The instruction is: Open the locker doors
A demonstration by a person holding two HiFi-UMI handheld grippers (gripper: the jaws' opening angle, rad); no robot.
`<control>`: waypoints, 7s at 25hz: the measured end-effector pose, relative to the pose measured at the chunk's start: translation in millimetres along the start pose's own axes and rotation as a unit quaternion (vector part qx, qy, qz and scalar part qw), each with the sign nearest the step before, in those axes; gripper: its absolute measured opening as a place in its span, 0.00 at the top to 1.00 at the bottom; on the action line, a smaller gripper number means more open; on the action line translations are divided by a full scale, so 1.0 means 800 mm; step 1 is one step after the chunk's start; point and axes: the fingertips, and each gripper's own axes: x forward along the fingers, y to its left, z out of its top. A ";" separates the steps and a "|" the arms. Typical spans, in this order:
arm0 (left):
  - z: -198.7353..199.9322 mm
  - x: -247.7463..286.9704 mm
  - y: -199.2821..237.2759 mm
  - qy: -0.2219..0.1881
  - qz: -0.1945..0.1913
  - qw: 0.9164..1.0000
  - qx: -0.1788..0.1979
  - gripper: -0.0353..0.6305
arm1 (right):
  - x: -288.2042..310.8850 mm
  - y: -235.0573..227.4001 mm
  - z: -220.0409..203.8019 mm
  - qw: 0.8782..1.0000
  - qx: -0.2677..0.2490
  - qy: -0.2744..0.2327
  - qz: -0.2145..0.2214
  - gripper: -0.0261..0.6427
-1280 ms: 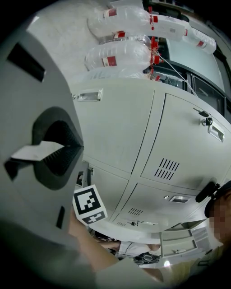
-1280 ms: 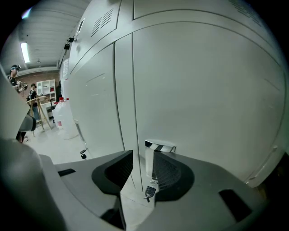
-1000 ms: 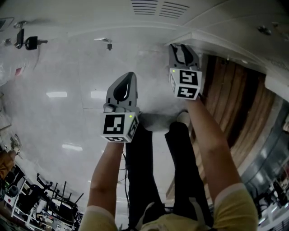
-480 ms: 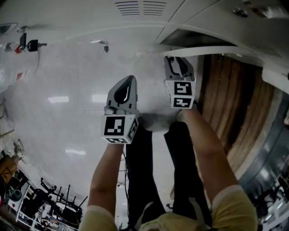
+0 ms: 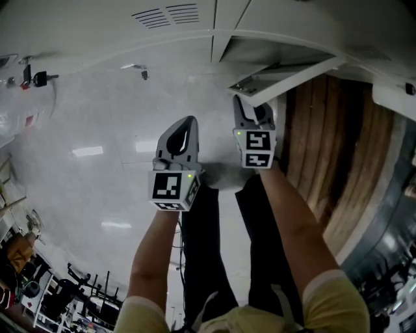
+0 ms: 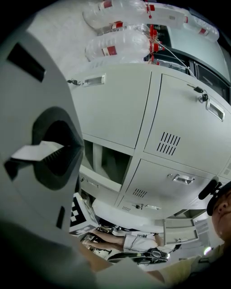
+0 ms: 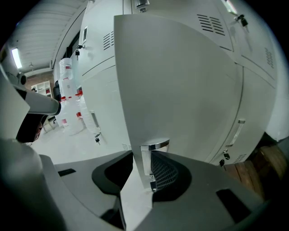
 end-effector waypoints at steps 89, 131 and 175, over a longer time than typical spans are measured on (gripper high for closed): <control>0.207 -0.161 -0.097 -0.049 -0.023 0.998 -0.011 0.94 | -0.294 0.027 0.243 0.996 -0.026 -0.065 0.046 0.78; 0.686 -0.432 -0.221 -0.198 -0.061 0.960 0.190 0.94 | -0.654 0.028 0.725 0.951 -0.063 -0.296 0.070 0.82; 0.951 -0.643 -0.200 -0.406 -0.082 0.861 0.295 0.94 | -0.877 0.143 1.048 0.826 -0.182 -0.526 -0.088 0.80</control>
